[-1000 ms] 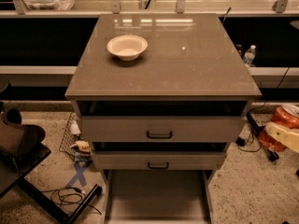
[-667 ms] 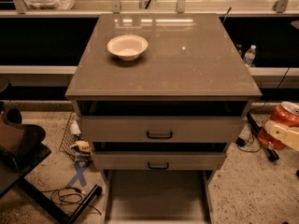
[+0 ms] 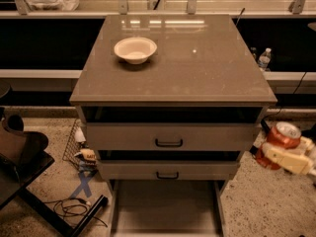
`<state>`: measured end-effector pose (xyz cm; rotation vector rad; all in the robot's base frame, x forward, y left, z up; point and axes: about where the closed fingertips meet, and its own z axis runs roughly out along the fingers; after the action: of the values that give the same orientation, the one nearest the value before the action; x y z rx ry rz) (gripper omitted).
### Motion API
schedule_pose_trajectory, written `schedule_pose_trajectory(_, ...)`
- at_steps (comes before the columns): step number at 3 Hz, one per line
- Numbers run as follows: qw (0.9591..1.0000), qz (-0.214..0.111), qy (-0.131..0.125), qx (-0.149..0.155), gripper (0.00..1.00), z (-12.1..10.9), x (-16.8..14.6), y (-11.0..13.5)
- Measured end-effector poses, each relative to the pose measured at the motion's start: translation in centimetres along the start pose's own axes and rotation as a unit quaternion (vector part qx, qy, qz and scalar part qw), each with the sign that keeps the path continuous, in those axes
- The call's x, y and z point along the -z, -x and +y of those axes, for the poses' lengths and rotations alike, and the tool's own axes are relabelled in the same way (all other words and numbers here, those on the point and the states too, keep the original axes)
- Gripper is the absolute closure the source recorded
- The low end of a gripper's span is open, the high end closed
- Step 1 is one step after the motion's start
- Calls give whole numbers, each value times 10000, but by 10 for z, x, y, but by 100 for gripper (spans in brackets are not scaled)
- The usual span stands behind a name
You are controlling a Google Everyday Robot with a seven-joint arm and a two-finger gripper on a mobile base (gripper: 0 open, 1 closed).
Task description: Place coke can into bottom drawer
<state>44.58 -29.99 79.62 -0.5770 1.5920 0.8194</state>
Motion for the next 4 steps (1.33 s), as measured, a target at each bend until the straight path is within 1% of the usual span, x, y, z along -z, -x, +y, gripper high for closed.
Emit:
schedule_pose_trajectory(1, 9953, -333, 837, 359, 100, 10, -8, -74)
schedule_pose_trajectory(2, 9867, -462, 1369, 744, 100, 22, -13, -143)
schedule_pose_trajectory(3, 9822, -292, 1481, 1116, 100, 31, -23, -206)
schedule_pose_trajectory(4, 9797, 80, 1328, 1499, 100, 36, -42, -260)
